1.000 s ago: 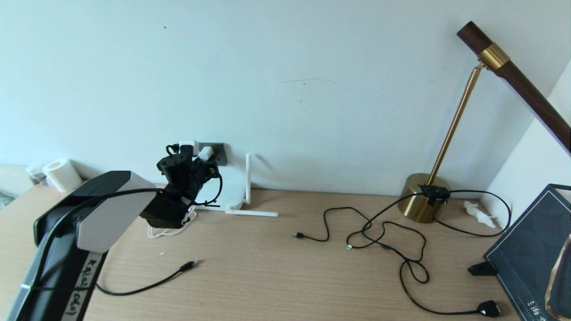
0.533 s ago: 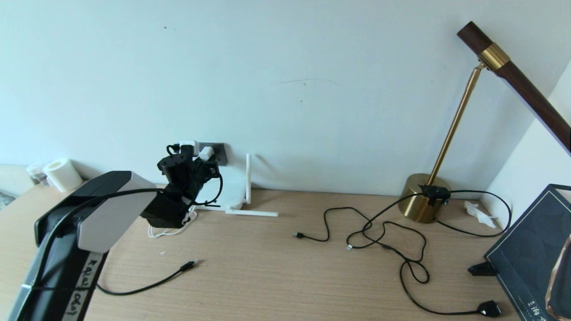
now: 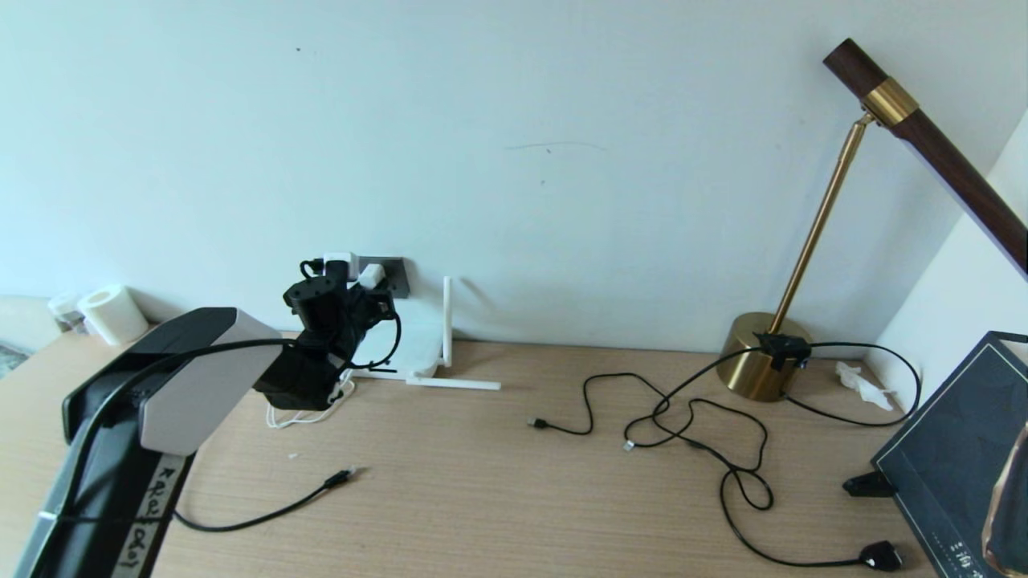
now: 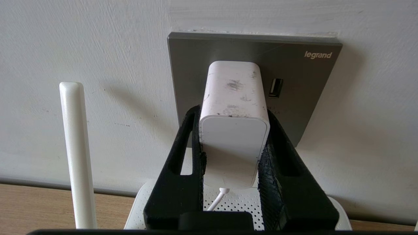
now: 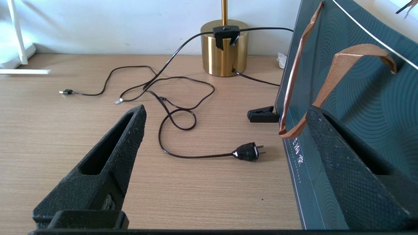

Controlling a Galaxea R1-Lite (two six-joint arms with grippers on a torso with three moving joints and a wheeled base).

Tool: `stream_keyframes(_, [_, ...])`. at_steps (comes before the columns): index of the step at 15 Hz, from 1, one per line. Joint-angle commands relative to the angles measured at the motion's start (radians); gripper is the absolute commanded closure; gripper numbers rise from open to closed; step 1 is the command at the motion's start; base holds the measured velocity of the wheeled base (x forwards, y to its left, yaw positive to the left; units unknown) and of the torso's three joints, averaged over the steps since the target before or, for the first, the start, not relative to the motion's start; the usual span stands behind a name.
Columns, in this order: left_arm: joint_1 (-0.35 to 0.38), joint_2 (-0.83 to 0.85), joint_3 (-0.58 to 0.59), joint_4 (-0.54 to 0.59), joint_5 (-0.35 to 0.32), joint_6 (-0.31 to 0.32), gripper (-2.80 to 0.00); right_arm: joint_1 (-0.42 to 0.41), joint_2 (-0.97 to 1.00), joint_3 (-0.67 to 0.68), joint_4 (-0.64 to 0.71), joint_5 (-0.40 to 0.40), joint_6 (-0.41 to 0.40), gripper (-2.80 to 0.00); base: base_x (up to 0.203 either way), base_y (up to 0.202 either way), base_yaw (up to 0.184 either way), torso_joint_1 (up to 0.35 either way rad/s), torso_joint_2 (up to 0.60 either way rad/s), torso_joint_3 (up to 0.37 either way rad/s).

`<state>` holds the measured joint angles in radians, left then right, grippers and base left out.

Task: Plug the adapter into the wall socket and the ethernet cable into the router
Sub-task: Pick up cable

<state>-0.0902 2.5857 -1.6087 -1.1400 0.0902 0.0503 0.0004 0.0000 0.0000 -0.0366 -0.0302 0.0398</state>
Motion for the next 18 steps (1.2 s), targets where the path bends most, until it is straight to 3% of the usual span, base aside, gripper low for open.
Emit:
stream_keyframes(1, [0.001,-0.001,0.000,-0.007,0.000,0.000,0.00,0.001,0.000,0.011,0.000,0.000,0.000,-2.80,0.000,0.000,0.000,0.000,0.00,0.000])
stream_keyframes(18, [0.001,-0.006,0.024,-0.027,0.002,0.003,0.00,0.000,0.000,0.011,0.000,0.000,0.000,-2.80,0.000,0.000,0.000,0.000,0.00,0.000])
